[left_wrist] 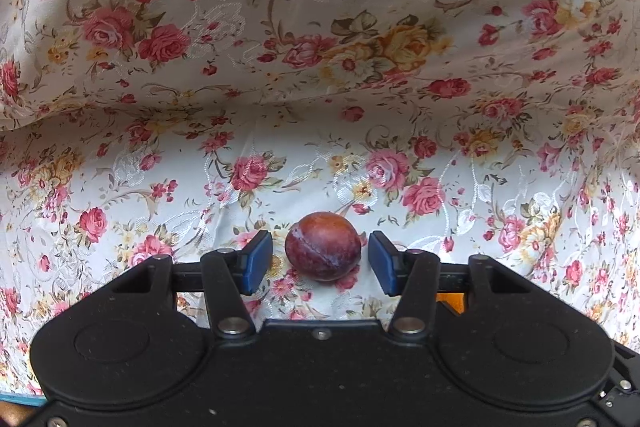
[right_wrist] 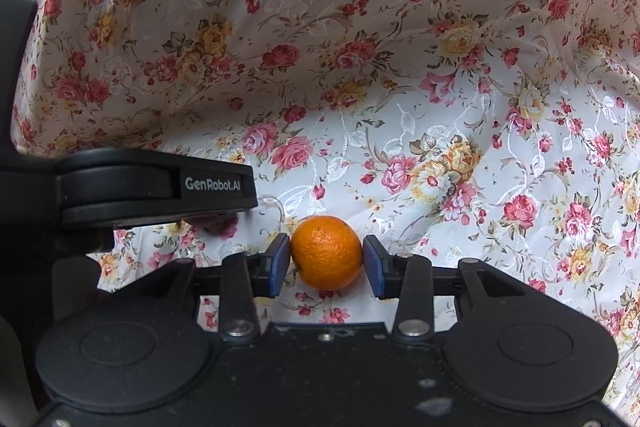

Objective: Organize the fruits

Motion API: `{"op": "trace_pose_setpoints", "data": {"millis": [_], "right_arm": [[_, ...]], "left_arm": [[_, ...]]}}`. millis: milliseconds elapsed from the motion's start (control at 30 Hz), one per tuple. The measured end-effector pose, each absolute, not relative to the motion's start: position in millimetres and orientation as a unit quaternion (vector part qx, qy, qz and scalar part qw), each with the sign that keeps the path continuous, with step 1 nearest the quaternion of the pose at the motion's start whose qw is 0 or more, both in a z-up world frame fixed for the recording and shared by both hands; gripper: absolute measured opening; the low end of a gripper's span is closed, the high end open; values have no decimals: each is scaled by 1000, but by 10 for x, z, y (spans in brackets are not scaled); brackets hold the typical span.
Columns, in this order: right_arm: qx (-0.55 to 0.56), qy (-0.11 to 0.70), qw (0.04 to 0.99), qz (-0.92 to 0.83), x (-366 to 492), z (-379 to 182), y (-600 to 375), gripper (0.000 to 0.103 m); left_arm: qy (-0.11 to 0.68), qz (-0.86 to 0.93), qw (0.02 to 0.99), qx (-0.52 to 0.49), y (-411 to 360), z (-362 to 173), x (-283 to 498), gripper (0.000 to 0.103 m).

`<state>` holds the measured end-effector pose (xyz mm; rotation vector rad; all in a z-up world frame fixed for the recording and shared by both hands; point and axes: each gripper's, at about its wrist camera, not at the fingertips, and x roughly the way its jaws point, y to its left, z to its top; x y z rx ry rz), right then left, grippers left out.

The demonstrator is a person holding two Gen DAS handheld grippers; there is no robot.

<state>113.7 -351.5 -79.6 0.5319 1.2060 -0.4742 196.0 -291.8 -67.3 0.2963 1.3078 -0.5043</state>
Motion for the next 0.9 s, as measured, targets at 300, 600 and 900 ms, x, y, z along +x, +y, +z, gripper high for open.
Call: {"op": "trace_pose_setpoints", "data": {"millis": [300,600,900], "right_arm": [[272,570,747,-207,967,-751,-3484,40],[275,611,707,-225,575,-686,-3321,39],[270,641,685,-217,34,-685,-2897,36]], "left_arm": [[602,-234,749,151,-2814,-694,1696,33],[626,-229,728,157,-2390,-675,1248,28],[647,-205,721,141,-1876,-566,876,28]]}}
